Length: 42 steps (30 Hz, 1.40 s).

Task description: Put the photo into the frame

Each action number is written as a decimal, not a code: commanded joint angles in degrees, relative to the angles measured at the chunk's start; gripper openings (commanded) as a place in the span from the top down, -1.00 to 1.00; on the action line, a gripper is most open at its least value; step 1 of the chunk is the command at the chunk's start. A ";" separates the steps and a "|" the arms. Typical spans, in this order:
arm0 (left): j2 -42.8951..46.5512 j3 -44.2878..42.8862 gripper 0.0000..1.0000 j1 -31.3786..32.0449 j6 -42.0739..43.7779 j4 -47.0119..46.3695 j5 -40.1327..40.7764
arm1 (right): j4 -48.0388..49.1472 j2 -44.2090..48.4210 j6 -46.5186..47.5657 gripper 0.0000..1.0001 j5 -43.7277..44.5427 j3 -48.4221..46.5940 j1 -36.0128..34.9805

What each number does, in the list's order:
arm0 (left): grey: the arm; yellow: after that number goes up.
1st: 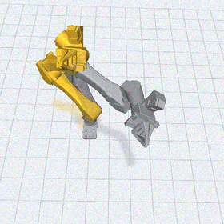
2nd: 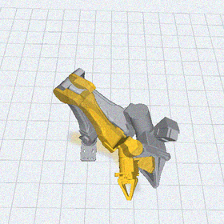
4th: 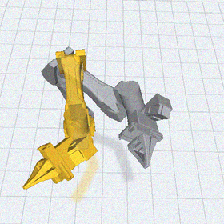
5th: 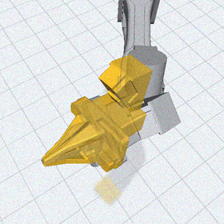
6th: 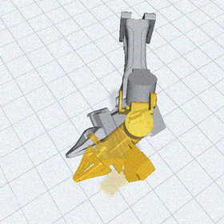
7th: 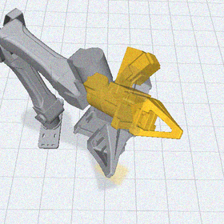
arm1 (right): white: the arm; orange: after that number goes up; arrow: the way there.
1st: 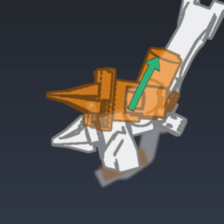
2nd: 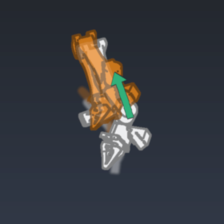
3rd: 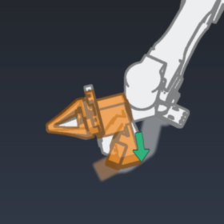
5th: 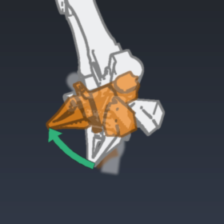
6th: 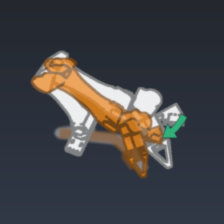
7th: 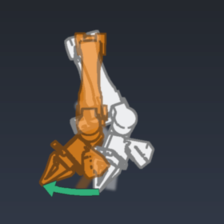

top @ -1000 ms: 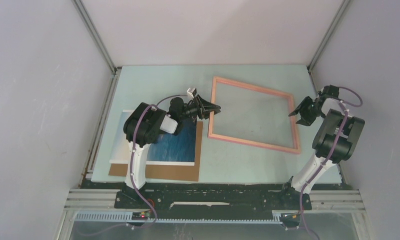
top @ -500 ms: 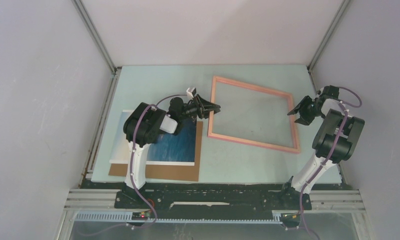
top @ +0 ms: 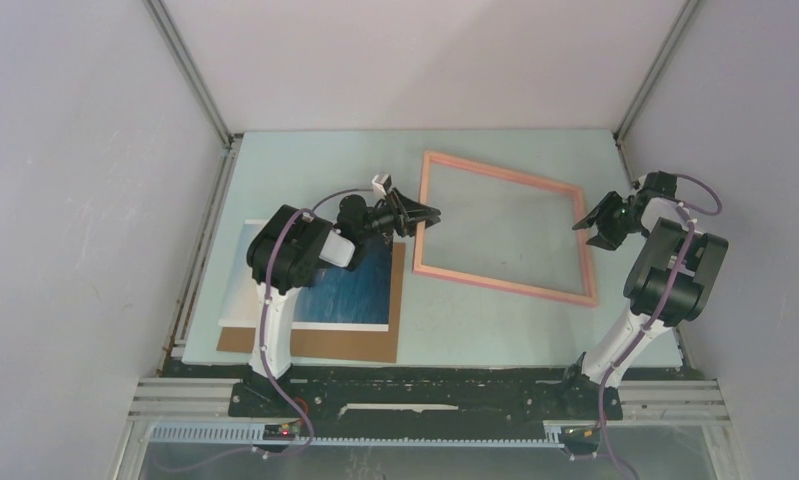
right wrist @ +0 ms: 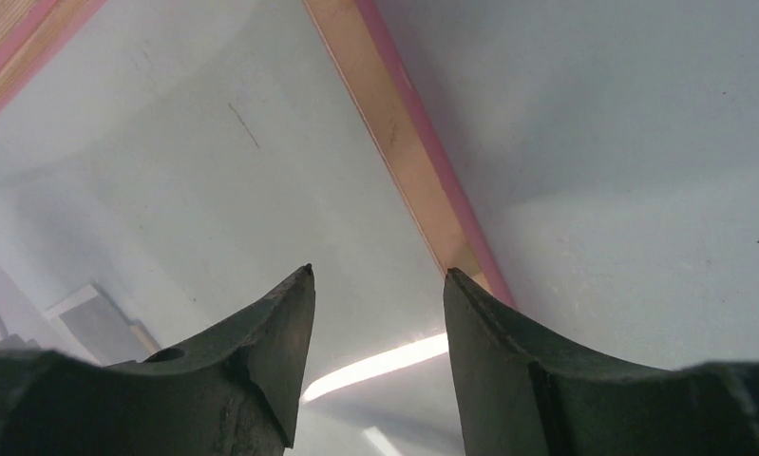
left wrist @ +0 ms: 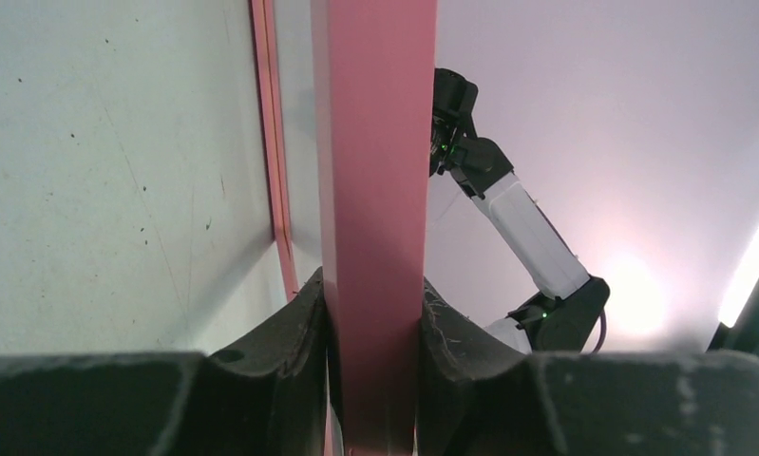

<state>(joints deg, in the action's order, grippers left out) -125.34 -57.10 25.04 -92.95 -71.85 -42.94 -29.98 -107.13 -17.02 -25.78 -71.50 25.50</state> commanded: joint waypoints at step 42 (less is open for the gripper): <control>12.96 -28.79 -1.00 3.92 63.19 106.33 35.31 | -7.82 3.30 1.68 -0.40 11.93 -5.44 -8.04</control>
<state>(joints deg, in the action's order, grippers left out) -116.22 -81.56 28.86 -36.29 24.73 -14.33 -37.56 -107.13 -16.36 -14.81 -75.72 19.53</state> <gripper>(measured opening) 0.996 0.699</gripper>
